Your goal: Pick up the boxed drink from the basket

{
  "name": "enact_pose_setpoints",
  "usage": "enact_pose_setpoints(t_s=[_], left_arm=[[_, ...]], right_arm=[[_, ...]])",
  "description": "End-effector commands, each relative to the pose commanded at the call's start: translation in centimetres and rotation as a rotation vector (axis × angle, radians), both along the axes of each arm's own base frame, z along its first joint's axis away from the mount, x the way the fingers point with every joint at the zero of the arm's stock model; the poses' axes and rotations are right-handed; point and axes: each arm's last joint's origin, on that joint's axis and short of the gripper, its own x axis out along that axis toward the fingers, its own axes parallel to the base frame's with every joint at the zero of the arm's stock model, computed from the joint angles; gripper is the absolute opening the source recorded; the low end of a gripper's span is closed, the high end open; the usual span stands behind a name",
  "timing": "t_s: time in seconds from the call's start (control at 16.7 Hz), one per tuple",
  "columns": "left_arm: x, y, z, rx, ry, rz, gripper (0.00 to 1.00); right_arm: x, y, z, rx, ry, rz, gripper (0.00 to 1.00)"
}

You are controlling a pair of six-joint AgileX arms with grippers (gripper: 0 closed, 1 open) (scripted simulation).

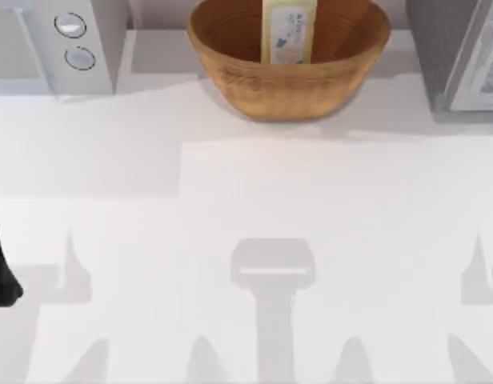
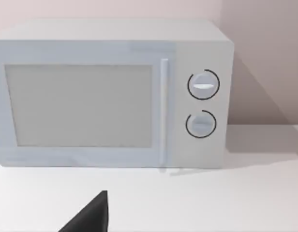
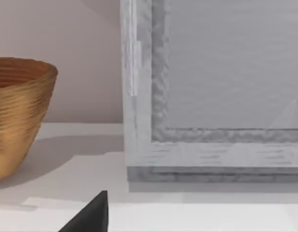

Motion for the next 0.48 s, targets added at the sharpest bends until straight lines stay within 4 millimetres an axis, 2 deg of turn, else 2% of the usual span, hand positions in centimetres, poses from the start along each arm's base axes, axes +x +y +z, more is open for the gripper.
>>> enact_pose_setpoints(t_s=[0.24,0.48], left_arm=[[0.1,-0.1,0.3,-0.005,0.011,0.0,1.0],[1.0,-0.5,2.9,-0.02,0.038,-0.002,1.0]], right_arm=[[0.0,0.0,0.0,0.0,0.0,0.0,1.0],[0.0,0.0,0.0,0.0,0.0,0.0,1.0]])
